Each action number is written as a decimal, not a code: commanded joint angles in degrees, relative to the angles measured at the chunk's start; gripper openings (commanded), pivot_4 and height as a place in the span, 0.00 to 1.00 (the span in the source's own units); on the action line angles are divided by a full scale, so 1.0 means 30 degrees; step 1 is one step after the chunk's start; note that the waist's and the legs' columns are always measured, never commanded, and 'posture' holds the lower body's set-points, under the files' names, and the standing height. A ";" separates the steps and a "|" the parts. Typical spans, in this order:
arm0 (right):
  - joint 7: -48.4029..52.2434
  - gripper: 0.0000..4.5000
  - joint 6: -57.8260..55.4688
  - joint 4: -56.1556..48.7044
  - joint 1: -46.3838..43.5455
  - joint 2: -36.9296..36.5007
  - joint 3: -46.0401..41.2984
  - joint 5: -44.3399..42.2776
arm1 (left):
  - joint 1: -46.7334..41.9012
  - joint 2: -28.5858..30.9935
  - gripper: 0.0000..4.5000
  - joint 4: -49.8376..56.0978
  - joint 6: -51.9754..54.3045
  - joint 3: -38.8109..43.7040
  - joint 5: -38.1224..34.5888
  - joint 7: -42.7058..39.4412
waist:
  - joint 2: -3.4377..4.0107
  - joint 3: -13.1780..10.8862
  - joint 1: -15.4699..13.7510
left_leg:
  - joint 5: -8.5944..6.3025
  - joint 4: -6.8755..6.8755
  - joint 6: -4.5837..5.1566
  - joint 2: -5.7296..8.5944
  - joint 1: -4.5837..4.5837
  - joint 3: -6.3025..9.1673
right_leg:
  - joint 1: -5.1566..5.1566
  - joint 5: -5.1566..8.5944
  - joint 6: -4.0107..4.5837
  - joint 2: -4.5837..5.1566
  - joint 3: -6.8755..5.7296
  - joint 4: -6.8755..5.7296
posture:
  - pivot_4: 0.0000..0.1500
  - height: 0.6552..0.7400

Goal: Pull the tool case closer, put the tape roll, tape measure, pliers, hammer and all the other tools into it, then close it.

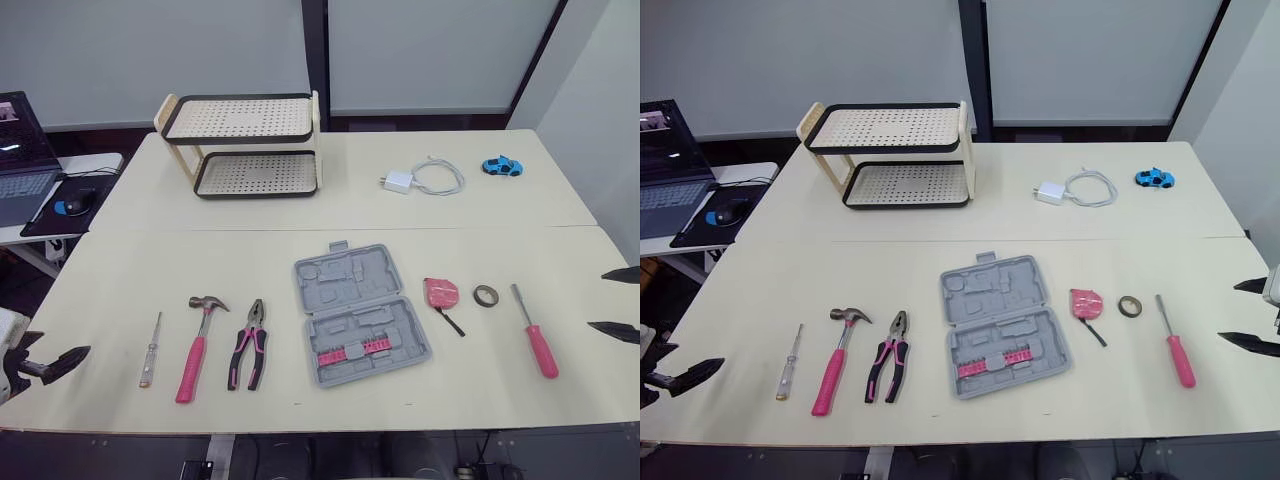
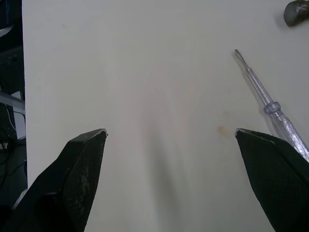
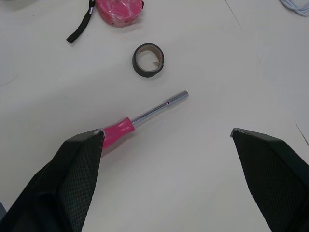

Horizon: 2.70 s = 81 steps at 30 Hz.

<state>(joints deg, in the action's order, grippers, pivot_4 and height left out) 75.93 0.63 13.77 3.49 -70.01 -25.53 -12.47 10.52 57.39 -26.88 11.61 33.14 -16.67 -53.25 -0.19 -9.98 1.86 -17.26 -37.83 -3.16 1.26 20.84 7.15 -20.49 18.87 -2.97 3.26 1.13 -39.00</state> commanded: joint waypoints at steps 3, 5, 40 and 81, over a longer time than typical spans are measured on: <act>-0.0399 1.00 -0.0779 -0.0099 -0.0374 -0.0217 -0.0487 -0.0291 | 0.0153 0.0610 0.99 -0.0142 -0.0288 0.0787 -0.0181 -0.0384 | 0.0000 0.0000 0.0002 | 0.0000 0.0000 0.0000 -0.0001 0.0000 0.0002 | 0.0000 0.0000 0.0000 -0.0001 -0.0002 0.0000 | 1.00 1.00; -0.0449 1.00 -0.0787 -0.0116 -0.0382 -0.0219 -0.0510 -0.0284 | 0.0290 0.0648 0.99 -0.0278 -0.0584 0.0905 -0.0074 -0.0357 | 0.0000 0.0000 0.0002 | 0.0000 0.0000 0.0000 -0.0001 0.0000 0.0003 | -0.0002 0.0000 0.0000 -0.0001 -0.0002 0.0000 | 1.00 1.00; -0.5340 0.71 -0.6777 -0.8498 -0.2951 0.3550 0.3125 -0.1718 | -0.0306 -0.3802 0.63 1.3712 0.5349 -0.4690 -0.2993 0.0765 | -0.0001 0.0004 -0.0056 | 0.0002 -0.0027 -0.0004 -0.0001 0.0006 0.0101 | 0.0023 -0.0003 -0.0001 0.0003 0.0001 -0.0002 | 1.00 1.00; -0.7574 0.01 -0.7374 -0.1774 -1.1331 1.1030 1.5390 0.6293 | -0.7965 -0.8825 0.00 0.8761 0.5283 -1.5030 0.2922 0.2781 | -0.0003 0.0007 -0.0002 | 0.0051 -0.0035 -0.0090 0.0042 0.0025 0.0148 | -0.0011 -0.0003 -0.0001 -0.0011 -0.0036 -0.0004 | 1.00 1.00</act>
<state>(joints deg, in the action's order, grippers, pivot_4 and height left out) 52.91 -22.63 8.75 -29.17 -37.13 21.23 5.90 -12.59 31.06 -0.96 27.40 -11.54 -8.29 -44.52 -0.20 -9.96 1.85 -17.10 -37.94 -3.43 1.39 20.92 7.60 -20.52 18.86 -2.97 3.23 1.03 -39.01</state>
